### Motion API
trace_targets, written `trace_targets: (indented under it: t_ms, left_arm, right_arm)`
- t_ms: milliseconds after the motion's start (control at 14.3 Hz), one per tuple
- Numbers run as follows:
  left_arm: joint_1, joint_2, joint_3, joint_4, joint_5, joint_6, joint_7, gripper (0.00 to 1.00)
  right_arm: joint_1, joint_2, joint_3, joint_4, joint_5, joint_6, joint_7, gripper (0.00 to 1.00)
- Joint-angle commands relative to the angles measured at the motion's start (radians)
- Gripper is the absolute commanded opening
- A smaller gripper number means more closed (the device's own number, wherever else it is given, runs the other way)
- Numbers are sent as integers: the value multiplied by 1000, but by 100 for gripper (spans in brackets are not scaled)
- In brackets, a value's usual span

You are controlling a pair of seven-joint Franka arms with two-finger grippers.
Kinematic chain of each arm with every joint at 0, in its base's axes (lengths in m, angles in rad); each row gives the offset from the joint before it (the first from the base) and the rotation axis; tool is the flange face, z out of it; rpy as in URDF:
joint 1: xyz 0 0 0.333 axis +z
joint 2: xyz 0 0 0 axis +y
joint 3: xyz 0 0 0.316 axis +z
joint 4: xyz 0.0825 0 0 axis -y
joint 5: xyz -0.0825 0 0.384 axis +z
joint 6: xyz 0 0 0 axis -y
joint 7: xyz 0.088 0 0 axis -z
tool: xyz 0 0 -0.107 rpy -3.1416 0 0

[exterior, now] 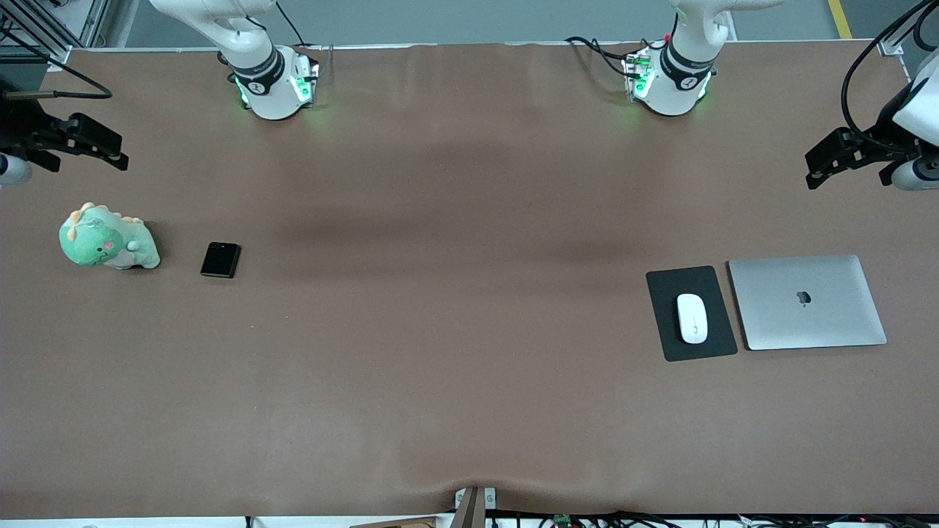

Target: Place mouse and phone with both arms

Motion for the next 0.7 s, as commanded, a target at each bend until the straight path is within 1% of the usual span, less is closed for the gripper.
trace_targets:
  t_ms: [0, 140, 350, 491, 631]
  left_arm:
    - [5, -16, 4, -3, -21, -1, 24, 100]
    - [5, -16, 4, -3, -22, -16, 18, 100]
    - [6, -16, 5, -3, -85, -22, -5, 100]
    - [5, -16, 5, -2, -85, -36, -10, 100]
    - [5, -15, 5, 1, -85, -40, -8, 100]
  right_arm:
    - [7, -76, -1, -107, 9, 37, 6, 100]
    - [4, -95, -2, -147, 3, 67, 5, 100]
    - [4, -87, -2, -146, -6, 89, 0, 100]
    - [1, -84, -2, -140, -9, 103, -15, 100]
    - [-16, -83, -10, -137, -29, 113, -84, 100]
